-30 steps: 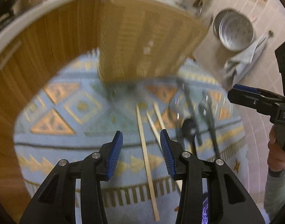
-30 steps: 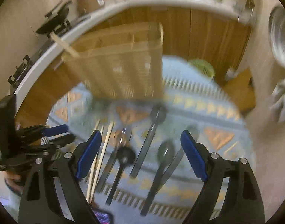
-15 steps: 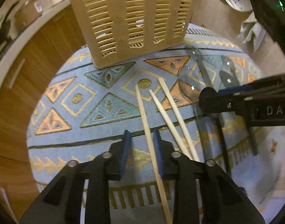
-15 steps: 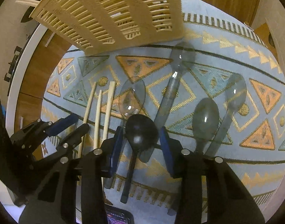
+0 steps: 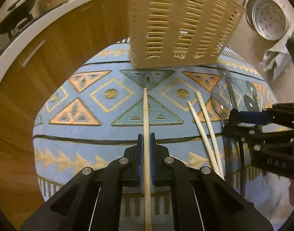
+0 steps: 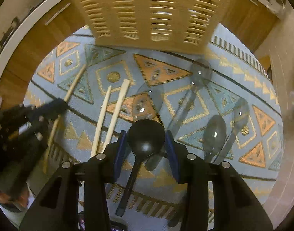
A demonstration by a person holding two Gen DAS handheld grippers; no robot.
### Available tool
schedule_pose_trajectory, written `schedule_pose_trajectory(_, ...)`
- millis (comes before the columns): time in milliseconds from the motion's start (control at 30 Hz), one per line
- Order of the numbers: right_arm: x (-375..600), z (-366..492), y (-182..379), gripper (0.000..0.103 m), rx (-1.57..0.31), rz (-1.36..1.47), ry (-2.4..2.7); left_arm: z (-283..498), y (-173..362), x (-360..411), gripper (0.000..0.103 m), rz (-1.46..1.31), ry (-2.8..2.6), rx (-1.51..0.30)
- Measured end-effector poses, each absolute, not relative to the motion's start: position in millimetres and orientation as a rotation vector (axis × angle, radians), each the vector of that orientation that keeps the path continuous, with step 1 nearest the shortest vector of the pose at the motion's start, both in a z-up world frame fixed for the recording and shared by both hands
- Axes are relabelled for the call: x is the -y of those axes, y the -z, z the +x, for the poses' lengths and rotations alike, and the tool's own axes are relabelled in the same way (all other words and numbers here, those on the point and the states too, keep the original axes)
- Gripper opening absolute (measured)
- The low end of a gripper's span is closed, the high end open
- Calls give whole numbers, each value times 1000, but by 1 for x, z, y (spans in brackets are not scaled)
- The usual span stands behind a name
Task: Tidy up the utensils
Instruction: 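Lift the chopstick with the left tool while the right tool lifts the black spoon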
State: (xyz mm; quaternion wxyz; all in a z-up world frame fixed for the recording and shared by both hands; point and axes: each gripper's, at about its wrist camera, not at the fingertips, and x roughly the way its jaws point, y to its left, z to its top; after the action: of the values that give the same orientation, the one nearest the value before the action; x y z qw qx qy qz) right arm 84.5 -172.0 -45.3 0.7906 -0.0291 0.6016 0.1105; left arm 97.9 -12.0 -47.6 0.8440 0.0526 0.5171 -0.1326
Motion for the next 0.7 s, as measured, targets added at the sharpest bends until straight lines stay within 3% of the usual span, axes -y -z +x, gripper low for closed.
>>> schedule_pose_trajectory(100, 163, 85, 47, 35, -1295, -98, -261, 102, 46, 8, 6, 109, 313, -1122)
schedule_pose_trajectory(233, 164, 83, 47, 35, -1294, -88, -274, 107, 46, 10, 25, 93, 387, -1162)
schedule_pose_trajectory(367, 188, 81, 40, 35, -1272, -42, -294, 114, 48, 25, 26, 169, 412, -1182)
schedule_pose_trajectory(400, 193, 81, 39, 35, -1265, -35, -299, 115, 47, 27, 24, 187, 412, -1187)
schedule_pose_trajectory(467, 199, 78, 33, 35, -1235, -30, -307, 117, 48, 32, 4, 250, 385, -1192)
schedule_pose_trajectory(700, 222, 70, 12, 35, -1133, 3, -354, 104, 42, 30, 4, 196, 369, -1092)
